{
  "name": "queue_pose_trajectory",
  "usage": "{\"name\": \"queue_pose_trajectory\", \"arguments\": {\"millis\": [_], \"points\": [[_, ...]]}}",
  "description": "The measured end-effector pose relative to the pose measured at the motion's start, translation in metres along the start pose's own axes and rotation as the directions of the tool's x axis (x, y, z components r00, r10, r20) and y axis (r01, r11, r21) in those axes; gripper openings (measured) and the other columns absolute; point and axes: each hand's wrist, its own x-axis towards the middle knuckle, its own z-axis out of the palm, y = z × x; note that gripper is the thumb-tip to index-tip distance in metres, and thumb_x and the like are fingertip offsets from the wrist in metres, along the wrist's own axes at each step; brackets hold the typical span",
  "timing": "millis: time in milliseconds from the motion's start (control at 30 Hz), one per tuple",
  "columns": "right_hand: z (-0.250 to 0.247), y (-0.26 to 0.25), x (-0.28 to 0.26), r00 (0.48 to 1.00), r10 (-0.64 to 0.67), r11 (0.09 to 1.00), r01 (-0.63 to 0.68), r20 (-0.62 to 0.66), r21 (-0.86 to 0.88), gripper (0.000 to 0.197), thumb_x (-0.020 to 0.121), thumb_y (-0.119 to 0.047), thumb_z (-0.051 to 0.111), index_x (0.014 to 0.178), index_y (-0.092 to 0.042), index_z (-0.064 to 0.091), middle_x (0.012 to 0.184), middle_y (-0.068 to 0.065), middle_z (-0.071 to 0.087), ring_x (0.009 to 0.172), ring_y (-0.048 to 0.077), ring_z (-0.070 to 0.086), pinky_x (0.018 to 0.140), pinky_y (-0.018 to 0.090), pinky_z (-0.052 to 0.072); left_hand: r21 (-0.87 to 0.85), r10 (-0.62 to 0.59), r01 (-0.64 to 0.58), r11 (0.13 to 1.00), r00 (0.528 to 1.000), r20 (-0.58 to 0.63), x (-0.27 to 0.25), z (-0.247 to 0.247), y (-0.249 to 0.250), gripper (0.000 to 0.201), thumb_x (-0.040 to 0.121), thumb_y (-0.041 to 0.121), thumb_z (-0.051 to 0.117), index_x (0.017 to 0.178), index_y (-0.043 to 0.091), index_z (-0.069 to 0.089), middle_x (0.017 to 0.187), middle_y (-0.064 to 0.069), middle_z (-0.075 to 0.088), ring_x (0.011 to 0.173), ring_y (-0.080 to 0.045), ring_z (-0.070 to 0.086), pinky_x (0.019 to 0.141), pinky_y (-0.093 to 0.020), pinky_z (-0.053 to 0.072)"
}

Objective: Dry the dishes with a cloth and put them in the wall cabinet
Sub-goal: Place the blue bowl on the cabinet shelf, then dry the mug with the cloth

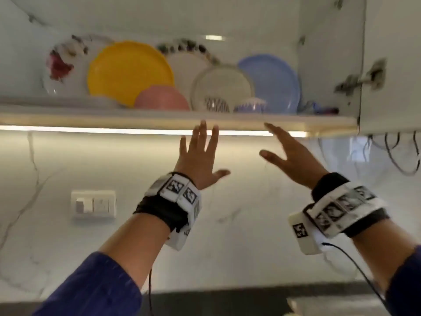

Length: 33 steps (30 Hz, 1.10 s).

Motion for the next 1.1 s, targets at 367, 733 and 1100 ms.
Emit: {"name": "queue_pose_trajectory", "arguments": {"millis": [367,733,1100], "points": [[0.144,0.116,-0.256,0.486,0.512,0.854,-0.378,0.708,-0.358,0.088,0.082,-0.028,0.069,0.148,-0.014,0.012,0.156,0.009,0.011,0.144,0.021,0.013,0.113,0.027,0.015,-0.511,-0.102,0.367,0.777,0.875,0.472,-0.221,0.128,0.047,0.077,0.087,0.05,0.053,0.147,0.022,0.015,0.157,-0.01,-0.01,0.144,-0.022,-0.01,0.115,-0.046,0.003],[0.192,0.145,-0.277,0.415,0.623,0.781,-0.283,0.663,-0.556,0.098,0.073,-0.028,0.077,0.147,-0.033,0.013,0.156,0.01,0.002,0.141,0.035,0.015,0.113,0.044,0.027,-0.481,-0.074,0.481,0.733,0.759,0.647,-0.286,0.163,0.071,0.071,0.089,0.047,0.049,0.146,0.025,0.014,0.158,-0.002,-0.004,0.145,-0.017,-0.006,0.118,-0.041,0.008],[0.165,0.125,-0.269,0.521,0.657,0.701,-0.689,0.545,-0.186,0.073,0.062,-0.019,0.084,0.122,-0.026,0.042,0.119,0.007,0.043,0.111,0.03,0.049,0.078,0.033,0.049,-0.479,-0.01,0.437,0.761,0.747,0.665,-0.309,0.162,0.084,0.07,0.091,0.046,0.047,0.146,0.028,0.008,0.157,0.005,0.001,0.144,-0.011,-0.006,0.118,-0.034,0.006]]}}
